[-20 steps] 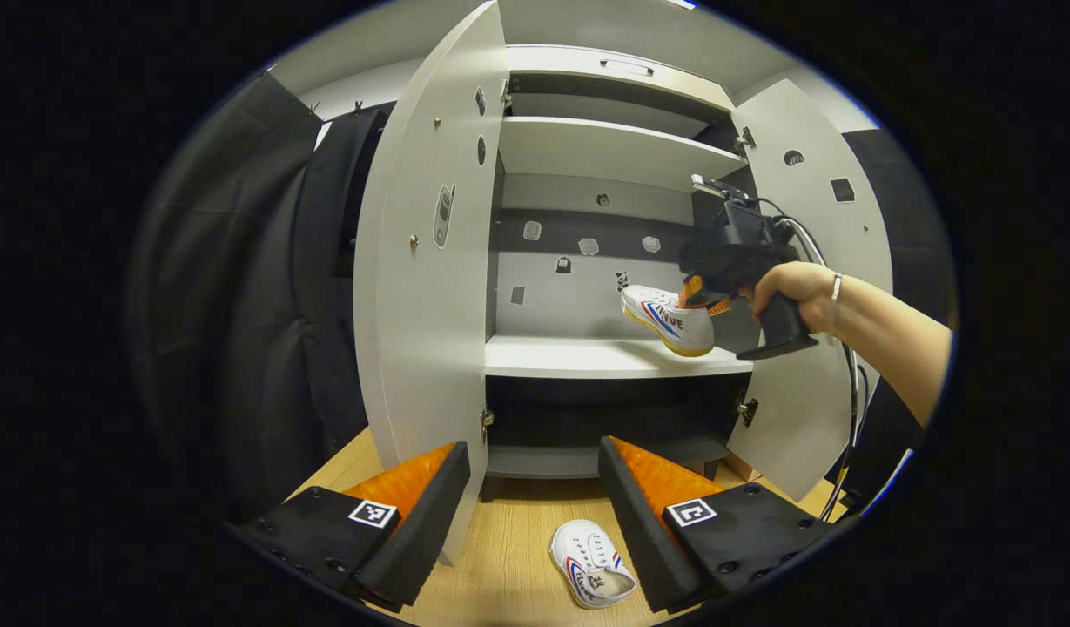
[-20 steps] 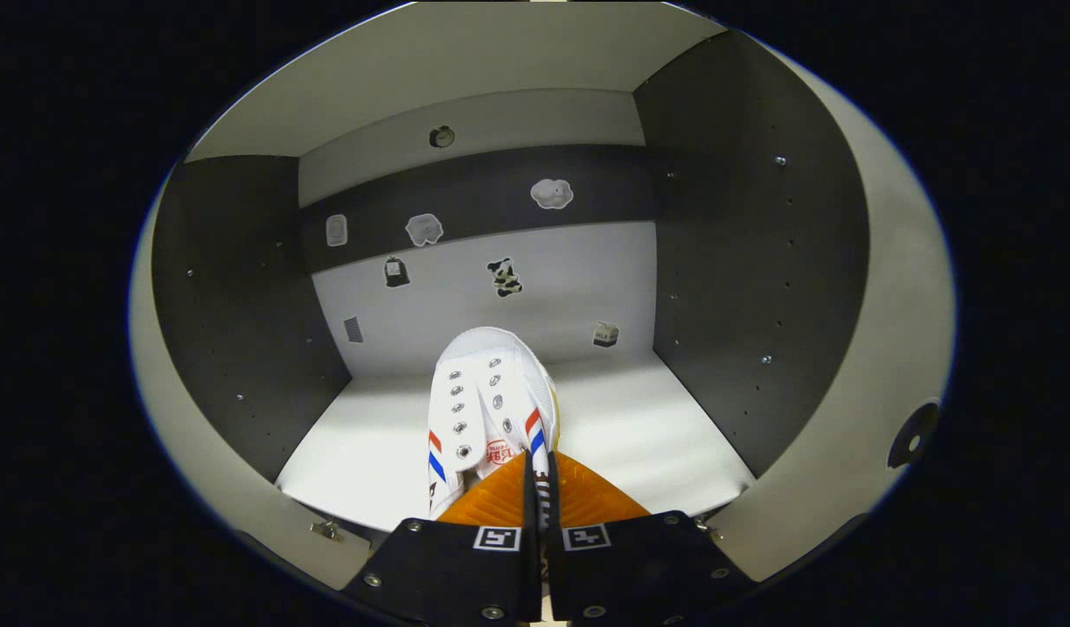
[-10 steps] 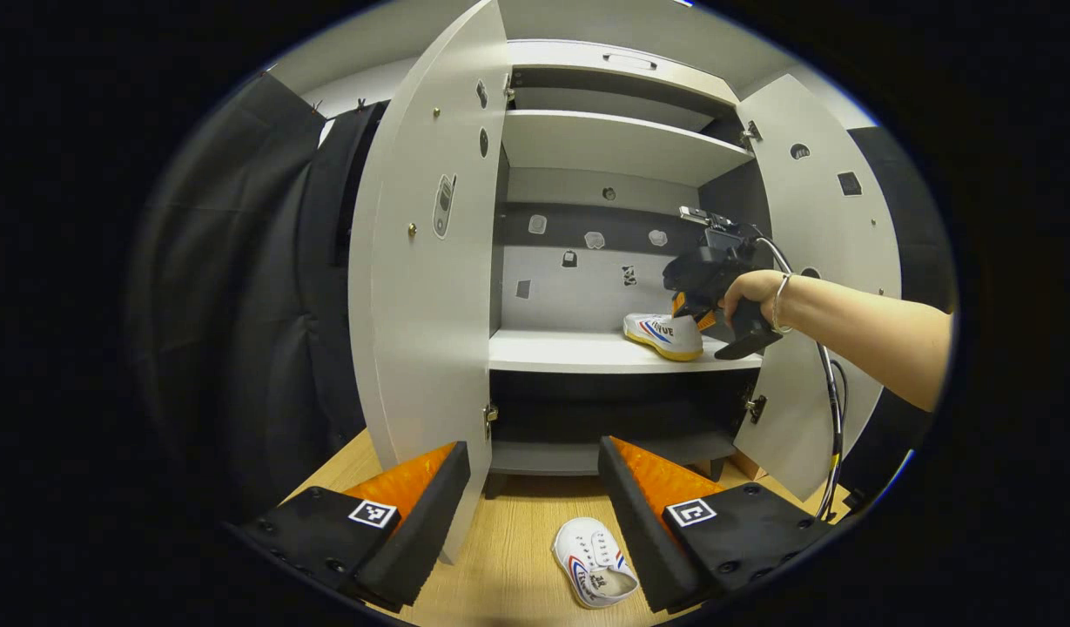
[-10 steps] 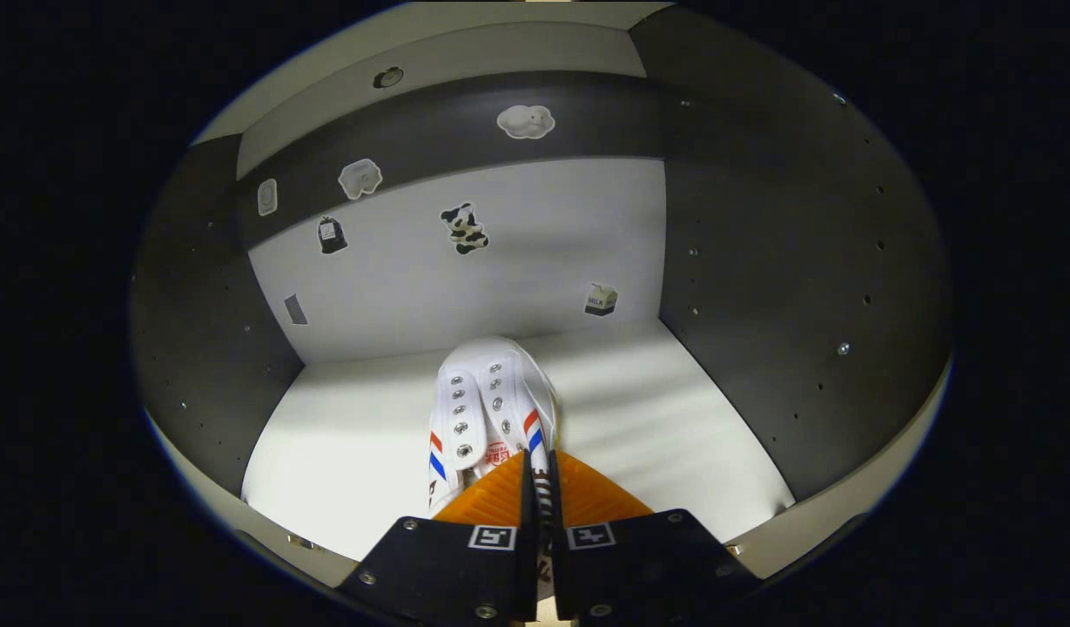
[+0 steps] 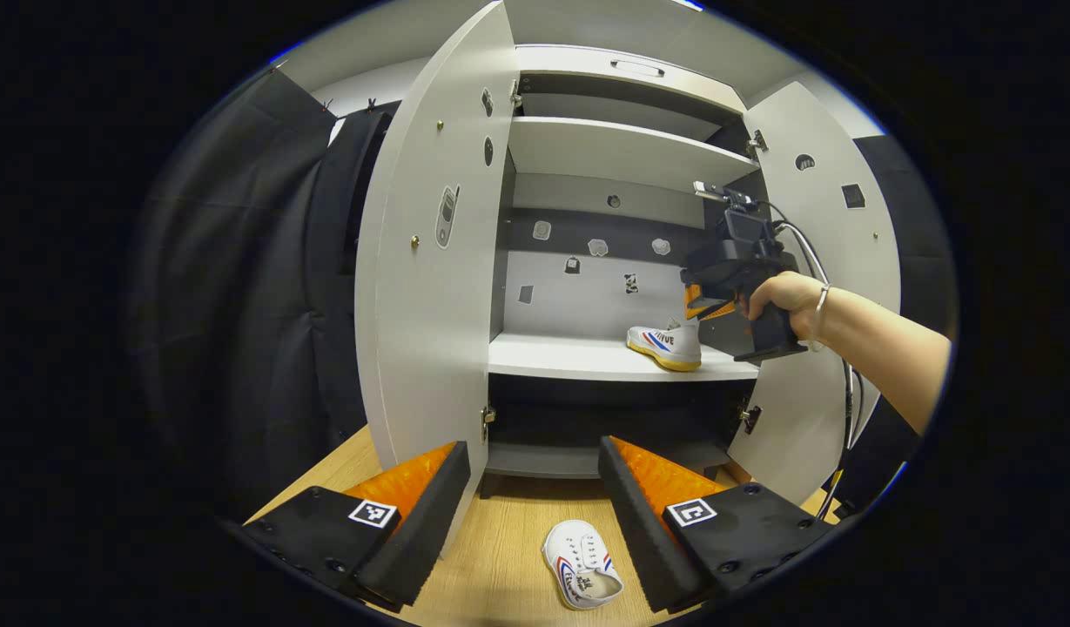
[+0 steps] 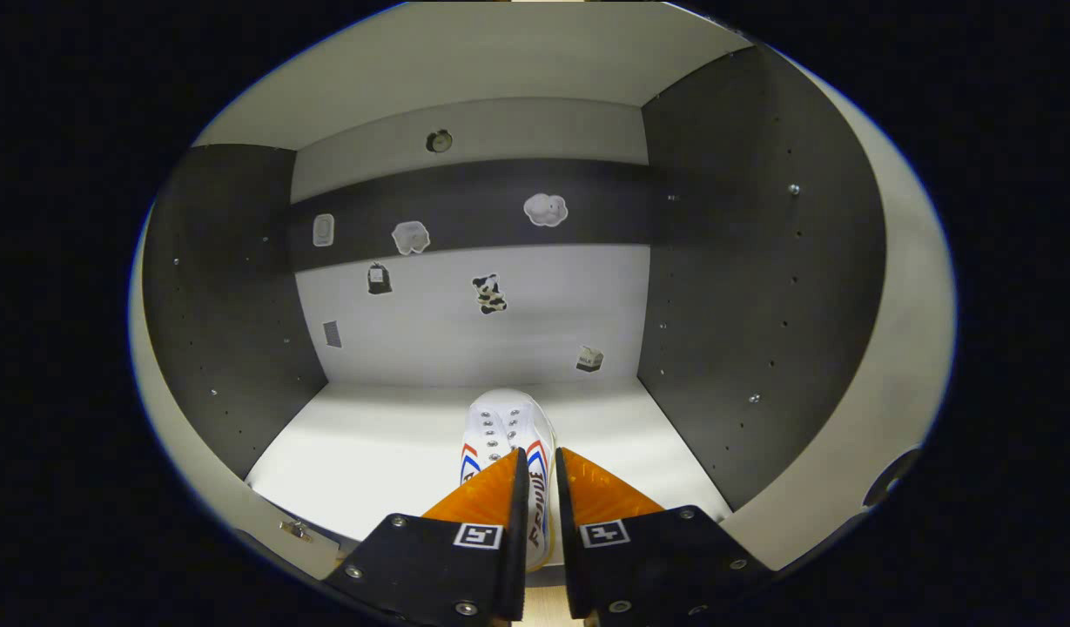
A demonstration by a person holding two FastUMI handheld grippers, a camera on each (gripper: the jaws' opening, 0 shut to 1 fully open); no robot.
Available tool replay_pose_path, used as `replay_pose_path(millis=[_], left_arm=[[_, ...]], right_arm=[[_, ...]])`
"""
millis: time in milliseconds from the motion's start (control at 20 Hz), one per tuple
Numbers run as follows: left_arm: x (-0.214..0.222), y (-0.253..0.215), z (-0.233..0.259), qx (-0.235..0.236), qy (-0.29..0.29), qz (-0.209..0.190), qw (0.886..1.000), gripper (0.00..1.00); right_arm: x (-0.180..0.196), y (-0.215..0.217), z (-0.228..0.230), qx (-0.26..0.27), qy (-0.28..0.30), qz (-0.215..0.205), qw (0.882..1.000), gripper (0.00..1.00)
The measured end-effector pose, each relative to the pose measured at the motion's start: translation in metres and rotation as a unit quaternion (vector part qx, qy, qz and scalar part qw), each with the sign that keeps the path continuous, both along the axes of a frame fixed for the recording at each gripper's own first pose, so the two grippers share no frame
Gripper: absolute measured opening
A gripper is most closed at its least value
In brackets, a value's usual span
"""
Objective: Grab one shoe with the right hand and put it into the shoe cabinet, grab the other shoe with the left hand and put it into the shoe cabinet; then close the right door with the right hand and the left door with the left hand.
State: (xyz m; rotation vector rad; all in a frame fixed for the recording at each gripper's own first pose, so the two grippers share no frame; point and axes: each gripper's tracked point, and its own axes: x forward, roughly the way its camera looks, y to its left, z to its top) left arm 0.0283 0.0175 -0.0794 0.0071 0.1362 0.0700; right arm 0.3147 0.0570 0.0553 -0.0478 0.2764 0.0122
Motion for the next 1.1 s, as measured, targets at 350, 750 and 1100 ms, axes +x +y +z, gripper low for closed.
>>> replay_pose_path(millis=[350,750,1100], left_arm=[[-0.011,0.000,-0.012,0.001,0.008,0.008,1.000,0.97],[-0.008,-0.007,-0.088,-0.004,0.072,-0.010,0.997,0.97],[0.011,-0.025,-0.177,-0.008,0.160,-0.028,0.987,0.97]], right_arm=[[-0.086,0.001,0.010,0.004,-0.047,0.030,0.998,0.50],[-0.172,-0.017,-0.003,0.007,-0.082,0.038,0.996,0.83],[-0.214,-0.045,-0.033,-0.008,-0.084,0.018,0.996,0.92]])
